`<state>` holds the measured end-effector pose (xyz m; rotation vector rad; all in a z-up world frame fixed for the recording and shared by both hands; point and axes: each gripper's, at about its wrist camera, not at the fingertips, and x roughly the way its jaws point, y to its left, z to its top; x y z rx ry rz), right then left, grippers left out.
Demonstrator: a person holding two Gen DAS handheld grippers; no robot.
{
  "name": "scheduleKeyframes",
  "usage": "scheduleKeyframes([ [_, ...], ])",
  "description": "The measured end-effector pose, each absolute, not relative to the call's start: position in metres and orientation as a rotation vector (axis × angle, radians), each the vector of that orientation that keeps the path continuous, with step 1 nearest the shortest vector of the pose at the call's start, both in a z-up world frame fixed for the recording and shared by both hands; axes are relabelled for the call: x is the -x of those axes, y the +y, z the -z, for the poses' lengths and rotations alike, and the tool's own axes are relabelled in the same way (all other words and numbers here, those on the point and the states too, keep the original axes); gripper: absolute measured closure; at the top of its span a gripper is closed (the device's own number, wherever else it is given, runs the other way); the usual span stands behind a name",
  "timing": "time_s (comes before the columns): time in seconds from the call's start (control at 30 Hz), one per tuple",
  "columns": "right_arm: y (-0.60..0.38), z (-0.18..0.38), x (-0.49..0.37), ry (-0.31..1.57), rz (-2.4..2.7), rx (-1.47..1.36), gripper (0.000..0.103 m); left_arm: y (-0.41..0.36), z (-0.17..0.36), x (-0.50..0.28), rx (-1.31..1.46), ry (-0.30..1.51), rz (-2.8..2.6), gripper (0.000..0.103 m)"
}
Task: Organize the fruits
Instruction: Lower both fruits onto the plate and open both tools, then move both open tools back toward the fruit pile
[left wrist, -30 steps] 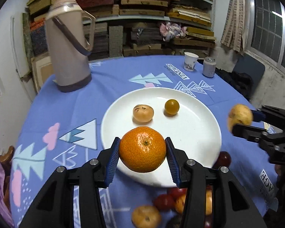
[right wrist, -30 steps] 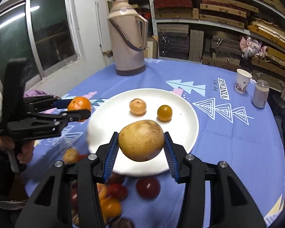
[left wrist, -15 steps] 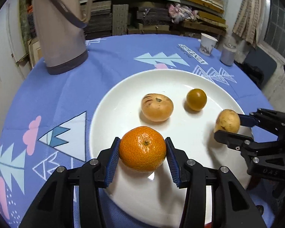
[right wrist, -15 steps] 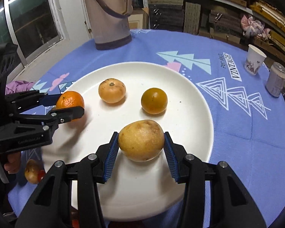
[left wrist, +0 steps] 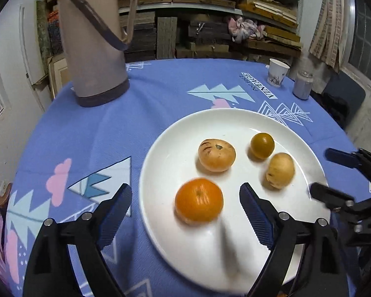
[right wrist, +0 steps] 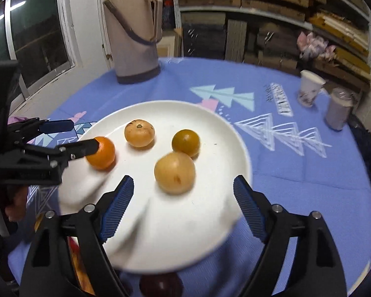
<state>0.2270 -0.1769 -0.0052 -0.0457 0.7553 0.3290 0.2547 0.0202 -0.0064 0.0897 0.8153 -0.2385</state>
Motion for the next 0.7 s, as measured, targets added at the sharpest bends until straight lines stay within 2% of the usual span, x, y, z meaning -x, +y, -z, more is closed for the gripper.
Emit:
scheduleKeyframes([
  [0.17,-0.198,-0.005,-0.184,0.719,-0.33,0.0,0.019,0.031,0.0,-0.227,-0.055,0.807,0.231,0.012],
  [0.3,-0.212,-0.002,-0.15,0.723,-0.321,0.004,0.014,0.039,-0.004,-0.2,-0.039,0.811,0.221,0.011],
  [0.7,-0.22,0.011,-0.063,0.743,-0.375,-0.042,0.014,0.069,0.005,-0.118,0.041,0.831,0.163,0.007],
])
